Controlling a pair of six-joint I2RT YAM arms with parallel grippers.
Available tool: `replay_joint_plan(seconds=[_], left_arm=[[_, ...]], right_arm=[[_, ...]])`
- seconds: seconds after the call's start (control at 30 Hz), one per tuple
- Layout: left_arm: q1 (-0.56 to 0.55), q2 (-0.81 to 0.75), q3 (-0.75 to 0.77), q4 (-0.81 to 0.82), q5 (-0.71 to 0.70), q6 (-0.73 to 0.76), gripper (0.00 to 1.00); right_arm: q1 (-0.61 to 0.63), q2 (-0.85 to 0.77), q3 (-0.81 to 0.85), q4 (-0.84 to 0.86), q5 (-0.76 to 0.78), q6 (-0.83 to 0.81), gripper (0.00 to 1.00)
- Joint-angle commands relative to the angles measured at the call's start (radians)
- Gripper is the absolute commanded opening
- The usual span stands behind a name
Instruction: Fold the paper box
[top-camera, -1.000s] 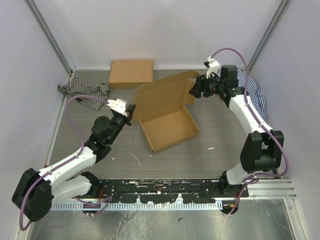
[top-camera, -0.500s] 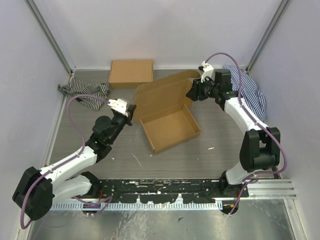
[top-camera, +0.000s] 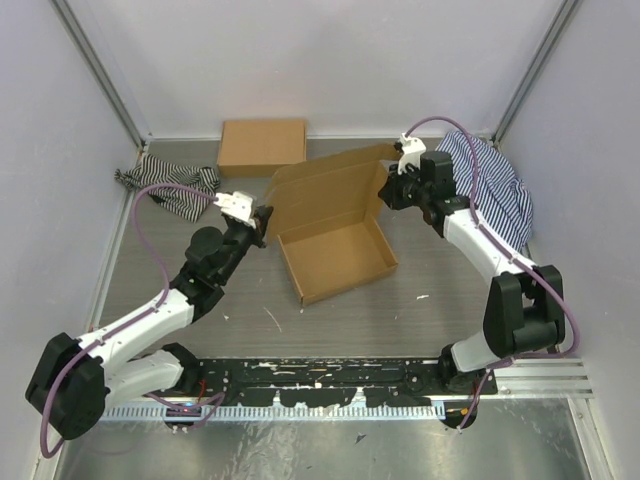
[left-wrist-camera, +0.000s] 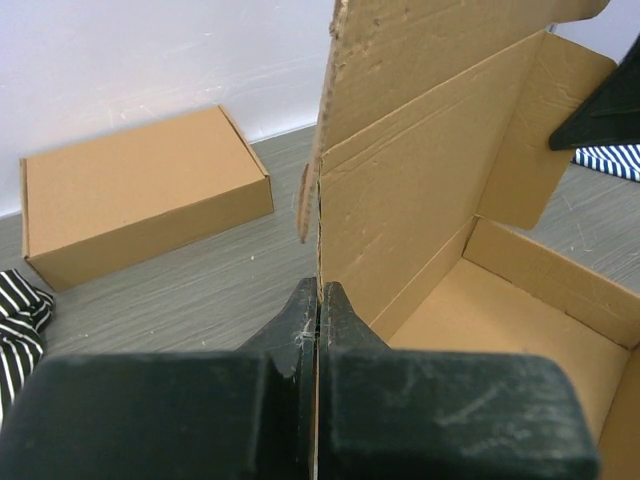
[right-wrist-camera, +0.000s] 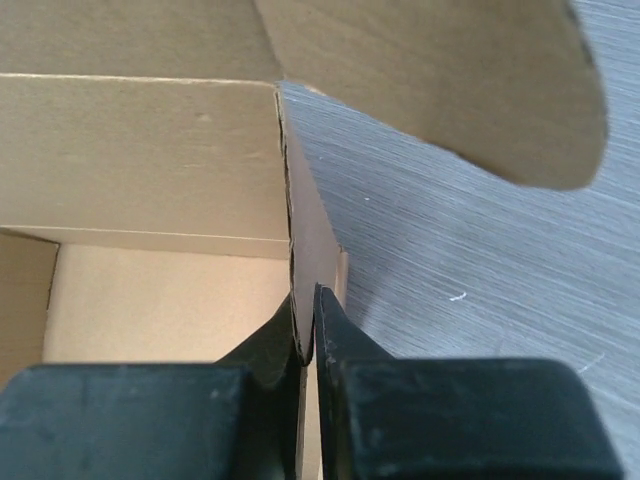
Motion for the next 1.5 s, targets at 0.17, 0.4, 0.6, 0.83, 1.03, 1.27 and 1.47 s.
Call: replay_joint_plan(seconds=[0.17,0.4,0.6,0.83,1.03,1.27,1.47], left_arm=[[-0.004,0.063,0.034,0.087,-0.035,-0.024,0.00],[-0.005,0.096,0.035,0.132,-0.075,-0.121,0.00],[-0.028,0.090,0.001,0.150,-0.109,-0.243,0.00],[-0.099,0.089,-0.046,0.160,-0.180,-0.281,0.00],[-0.135,0.105,-0.107,0.183,-0.221,-0.292,0.00],[-0.163,0.013,-0.207,0.144,-0.275,-0.315,0.02],[-0.178,-0.090,-0.253,0.024,-0.313,-0.348,0.06]], right_arm=[[0.122,-0.182,-0.165,0.177,0.260,0.084,0.01],[0.175,-0.309,-0.299,0.226,0.334,0.150,0.01],[0.268,-0.385,-0.401,0.252,0.469,0.216,0.01],[0.453,-0.429,-0.494,0.299,0.770,0.282,0.01],[0.589,-0.401,-0.524,0.332,0.956,0.316,0.01],[0.663,-0.404,-0.564,0.309,1.099,0.364,0.02],[0.694,-0.443,-0.607,0.226,1.124,0.427,0.05]])
